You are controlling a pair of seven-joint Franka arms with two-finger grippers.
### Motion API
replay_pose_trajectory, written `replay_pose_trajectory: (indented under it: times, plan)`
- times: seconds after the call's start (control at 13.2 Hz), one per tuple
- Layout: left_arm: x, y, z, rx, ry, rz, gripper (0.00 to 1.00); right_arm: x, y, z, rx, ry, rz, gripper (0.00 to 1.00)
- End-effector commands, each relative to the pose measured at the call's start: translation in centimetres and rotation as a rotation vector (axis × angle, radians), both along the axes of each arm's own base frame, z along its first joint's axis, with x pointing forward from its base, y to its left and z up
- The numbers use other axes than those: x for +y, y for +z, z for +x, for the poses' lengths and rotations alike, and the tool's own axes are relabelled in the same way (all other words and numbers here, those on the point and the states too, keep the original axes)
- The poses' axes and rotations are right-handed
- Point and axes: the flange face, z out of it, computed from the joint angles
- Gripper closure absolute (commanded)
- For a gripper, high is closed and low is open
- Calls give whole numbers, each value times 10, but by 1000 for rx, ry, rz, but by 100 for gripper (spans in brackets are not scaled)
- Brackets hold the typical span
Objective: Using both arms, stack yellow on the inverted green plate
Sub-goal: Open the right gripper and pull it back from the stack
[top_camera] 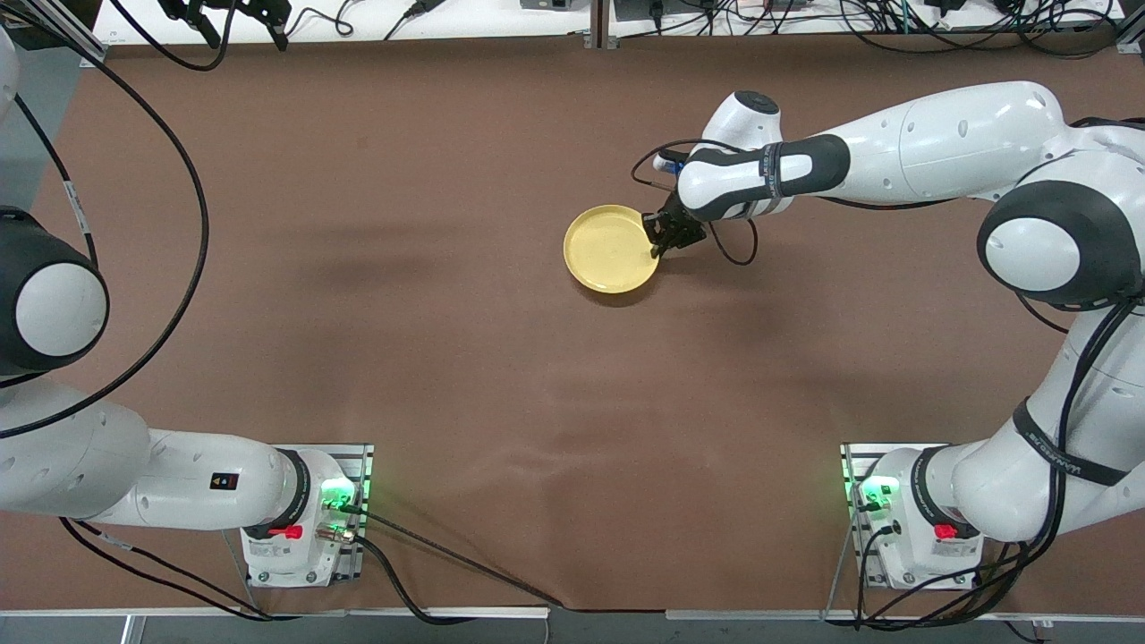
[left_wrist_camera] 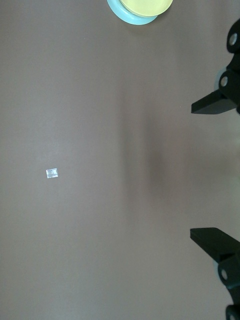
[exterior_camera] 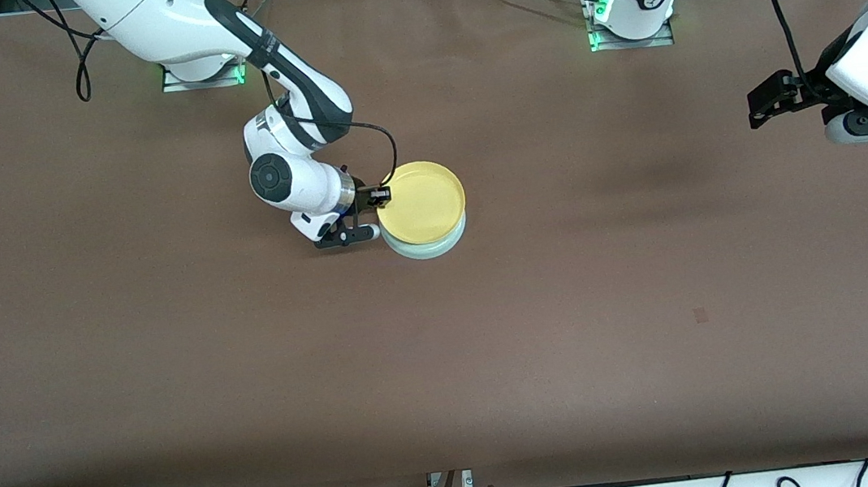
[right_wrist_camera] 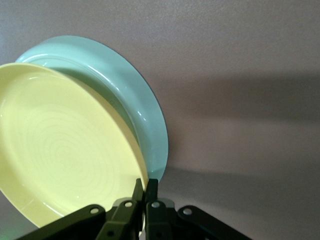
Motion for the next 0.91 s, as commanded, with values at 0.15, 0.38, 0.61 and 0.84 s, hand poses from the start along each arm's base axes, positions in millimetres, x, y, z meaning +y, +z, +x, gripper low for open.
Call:
replay_pose_trajectory:
  times: [0.15, 0.38, 0.61, 0.84]
  plan:
    - [-3, 4, 4, -7, -17, -10, 0, -1, -7, 3, -3, -19, 6, 0]
    - [-2, 5, 2, -1, -18, -9, 0, -7, 15, 23, -40, -27, 19, 0]
    - [3, 10, 2, -13, -9, -8, 0, -34, 77, 76, -19, 32, -48, 0]
    - [12, 9, 3, -14, 2, 21, 0, -62, 151, 127, -45, 119, -169, 0]
